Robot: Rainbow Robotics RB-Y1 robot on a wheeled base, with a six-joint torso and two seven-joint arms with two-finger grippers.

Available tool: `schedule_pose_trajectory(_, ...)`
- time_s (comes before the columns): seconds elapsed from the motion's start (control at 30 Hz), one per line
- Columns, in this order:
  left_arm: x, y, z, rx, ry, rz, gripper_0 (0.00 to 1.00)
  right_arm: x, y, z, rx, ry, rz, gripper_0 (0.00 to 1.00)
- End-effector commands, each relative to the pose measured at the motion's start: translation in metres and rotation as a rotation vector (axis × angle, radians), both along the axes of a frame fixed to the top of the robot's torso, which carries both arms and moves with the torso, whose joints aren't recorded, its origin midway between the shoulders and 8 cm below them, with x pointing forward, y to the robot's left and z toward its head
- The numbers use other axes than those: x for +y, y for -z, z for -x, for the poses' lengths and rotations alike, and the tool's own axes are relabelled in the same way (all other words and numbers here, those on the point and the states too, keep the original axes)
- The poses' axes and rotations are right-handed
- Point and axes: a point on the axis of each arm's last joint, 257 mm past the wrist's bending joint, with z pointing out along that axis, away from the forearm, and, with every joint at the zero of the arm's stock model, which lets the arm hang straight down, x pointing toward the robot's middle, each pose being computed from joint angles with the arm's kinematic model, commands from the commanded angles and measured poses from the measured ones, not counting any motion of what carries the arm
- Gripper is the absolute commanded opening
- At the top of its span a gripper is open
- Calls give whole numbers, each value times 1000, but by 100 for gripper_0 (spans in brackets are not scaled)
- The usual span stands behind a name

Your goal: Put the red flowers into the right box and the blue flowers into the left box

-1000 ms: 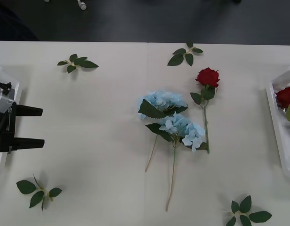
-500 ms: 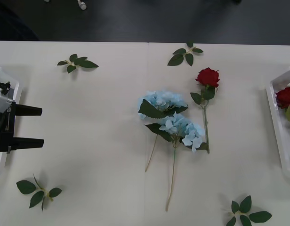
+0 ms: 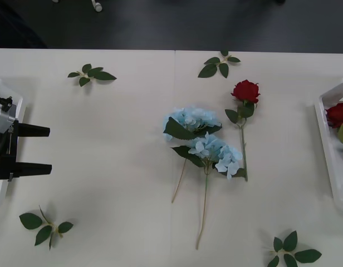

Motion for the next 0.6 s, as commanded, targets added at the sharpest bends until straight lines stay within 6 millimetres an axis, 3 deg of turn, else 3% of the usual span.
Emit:
schedule_pose_trajectory(0.03, 1, -11, -4, -34, 18, -27, 100, -3, -17, -10, -36, -7, 6, 53)
schedule_pose_trajectory(0.37, 1, -11, -4, -34, 18, -27, 100, 13, -25, -18, -61, -29, -30, 52)
schedule_pose_trajectory(0.6, 1, -11, -4, -34, 18, -27, 100, 49, -54, -23, -65, -39, -162, 52)
